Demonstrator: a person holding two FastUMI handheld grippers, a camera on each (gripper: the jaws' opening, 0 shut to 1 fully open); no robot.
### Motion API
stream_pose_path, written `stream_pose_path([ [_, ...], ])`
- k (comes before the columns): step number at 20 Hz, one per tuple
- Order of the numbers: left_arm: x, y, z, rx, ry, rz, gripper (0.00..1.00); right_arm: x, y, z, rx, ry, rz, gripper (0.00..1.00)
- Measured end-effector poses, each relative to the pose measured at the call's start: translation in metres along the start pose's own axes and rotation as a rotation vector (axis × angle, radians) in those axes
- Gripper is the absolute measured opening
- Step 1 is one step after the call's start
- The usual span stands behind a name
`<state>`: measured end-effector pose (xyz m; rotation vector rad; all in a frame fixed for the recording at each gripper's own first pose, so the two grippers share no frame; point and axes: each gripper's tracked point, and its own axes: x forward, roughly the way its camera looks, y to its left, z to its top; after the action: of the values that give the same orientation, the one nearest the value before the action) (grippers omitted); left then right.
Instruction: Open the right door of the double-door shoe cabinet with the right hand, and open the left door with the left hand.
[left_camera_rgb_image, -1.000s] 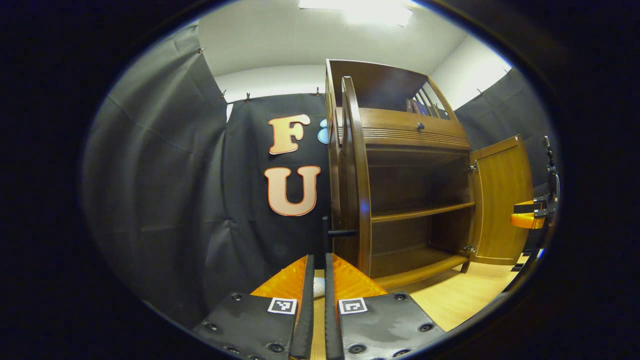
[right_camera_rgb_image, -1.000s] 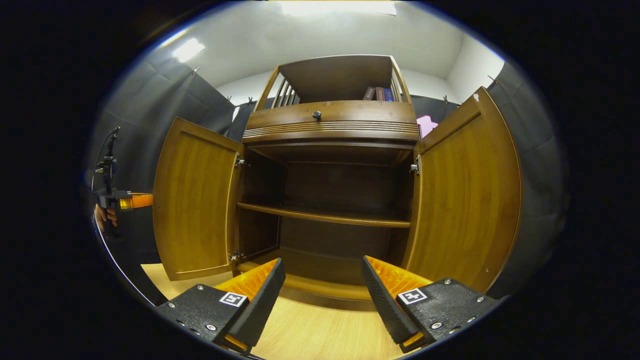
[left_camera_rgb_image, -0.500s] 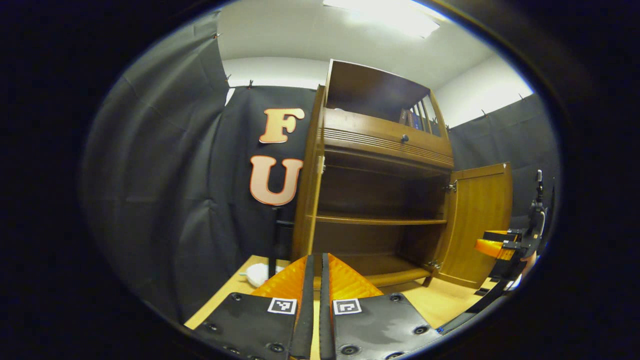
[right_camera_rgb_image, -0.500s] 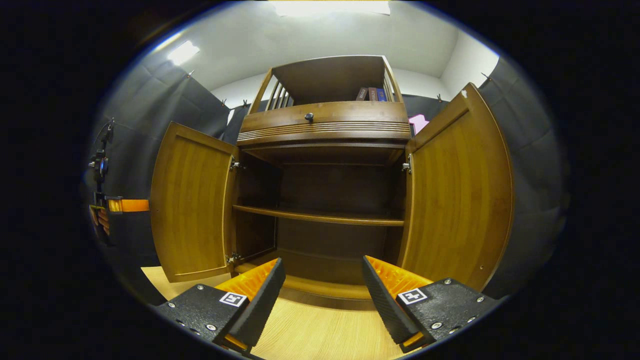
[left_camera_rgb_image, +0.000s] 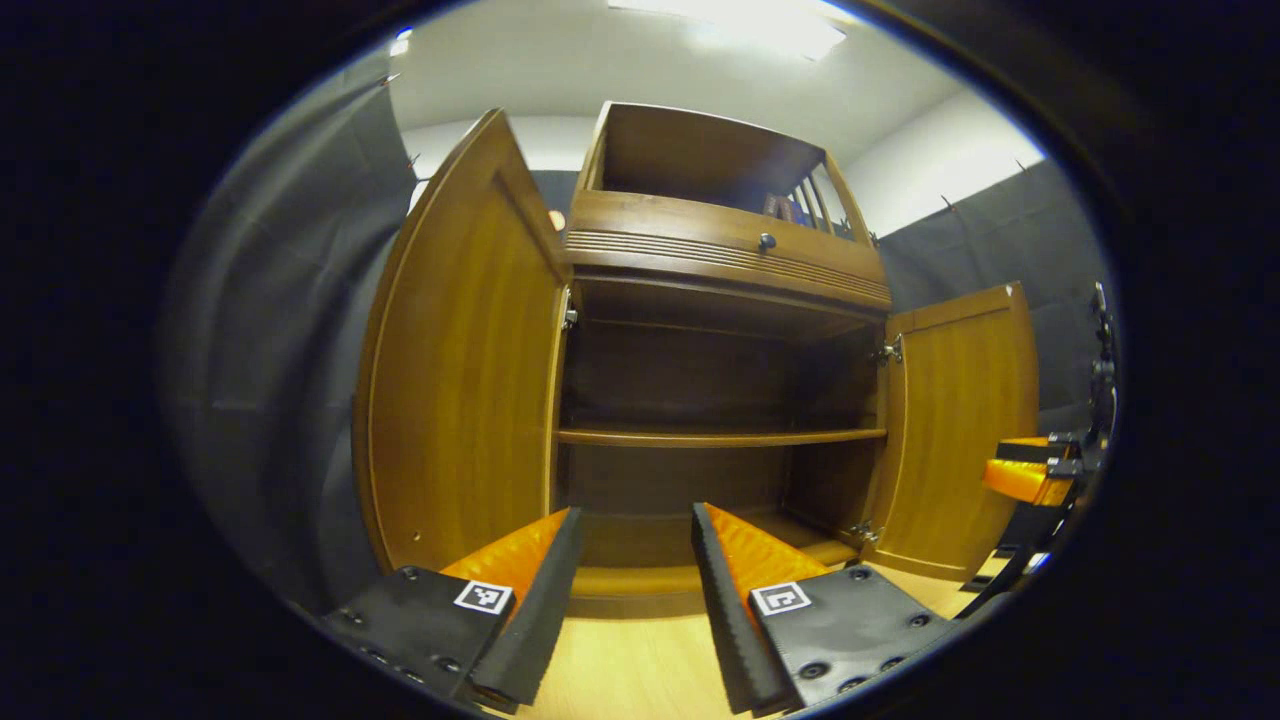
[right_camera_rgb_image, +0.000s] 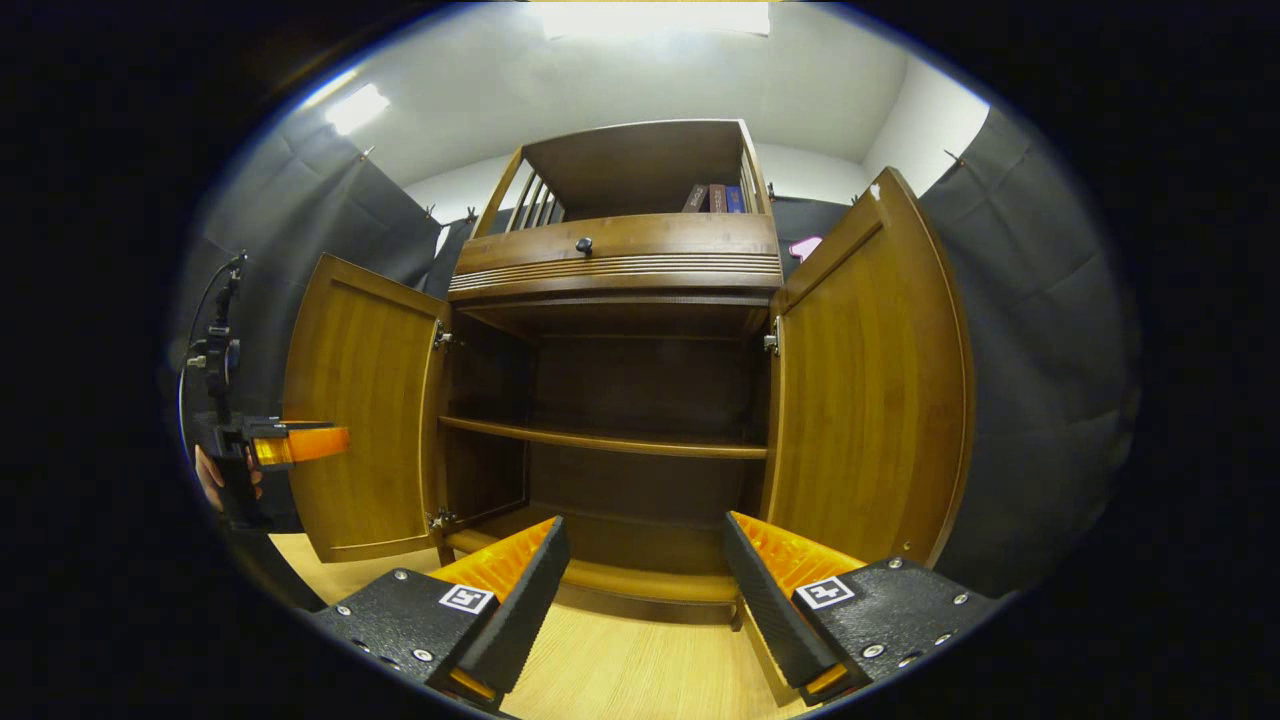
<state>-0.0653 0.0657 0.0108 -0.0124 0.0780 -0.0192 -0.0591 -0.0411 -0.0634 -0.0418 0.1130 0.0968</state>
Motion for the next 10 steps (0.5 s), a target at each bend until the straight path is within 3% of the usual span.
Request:
stream_pose_path([
  [1,0.001,-0.004,0.000,0.011,-0.002,-0.001,0.77,0.000,0.000,0.001,0.000,-0.002,0.001,0.94],
  [2,0.003,-0.010,0.002,0.026,-0.010,-0.002,0.90,-0.001,-0.001,0.002,0.002,-0.007,0.000,0.98],
  [3,0.005,-0.014,0.003,0.042,-0.016,-0.001,0.94,-0.001,-0.002,0.001,0.006,-0.013,-0.003,0.98],
  [5,0.004,-0.023,0.002,0.044,-0.020,-0.010,1.00,-0.002,-0.002,0.002,0.009,-0.016,-0.005,0.98],
  [8,0.005,-0.029,0.005,0.048,-0.032,-0.003,0.99,-0.002,-0.003,0.000,0.010,-0.014,-0.011,0.94],
  [10,0.005,-0.034,0.007,0.039,-0.038,-0.005,1.00,-0.003,-0.002,0.001,0.015,-0.017,-0.009,0.97],
])
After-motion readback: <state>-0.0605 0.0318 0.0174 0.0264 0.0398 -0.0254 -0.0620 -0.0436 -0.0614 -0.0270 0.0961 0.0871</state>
